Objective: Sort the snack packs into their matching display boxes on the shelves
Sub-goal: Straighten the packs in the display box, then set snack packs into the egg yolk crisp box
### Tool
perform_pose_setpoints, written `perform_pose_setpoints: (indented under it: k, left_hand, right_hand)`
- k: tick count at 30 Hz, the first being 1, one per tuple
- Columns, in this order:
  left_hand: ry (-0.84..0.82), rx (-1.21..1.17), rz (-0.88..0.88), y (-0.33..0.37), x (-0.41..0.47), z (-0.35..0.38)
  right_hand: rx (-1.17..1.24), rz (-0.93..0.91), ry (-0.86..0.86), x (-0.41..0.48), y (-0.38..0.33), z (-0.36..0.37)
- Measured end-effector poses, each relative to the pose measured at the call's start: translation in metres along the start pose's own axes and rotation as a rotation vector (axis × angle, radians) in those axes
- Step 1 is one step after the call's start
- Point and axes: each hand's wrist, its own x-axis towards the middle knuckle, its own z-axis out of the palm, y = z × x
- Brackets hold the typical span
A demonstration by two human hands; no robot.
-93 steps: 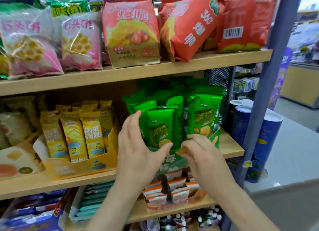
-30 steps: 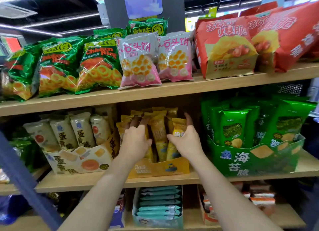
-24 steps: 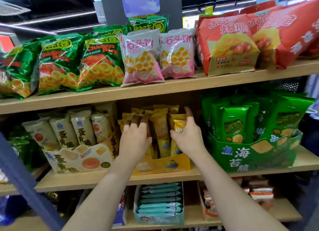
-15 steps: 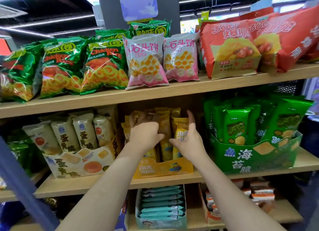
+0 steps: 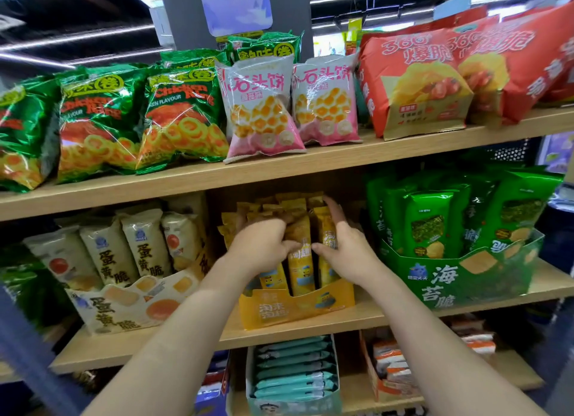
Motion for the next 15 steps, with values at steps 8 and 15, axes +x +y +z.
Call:
perform_pose_setpoints:
  k: [8,15]
  left_hand:
    - [0.379,-0.224,-0.015,-0.026,-0.026,0.016]
    - [0.220,-0.212,-0.243,-0.069,-0.030,0.013]
  right_hand:
    - [-0.175,-0.151,0.269,-0.030,-0.016,-0.009]
    - [-0.389,-0.508,0.334,-0.056,-0.050,0.034]
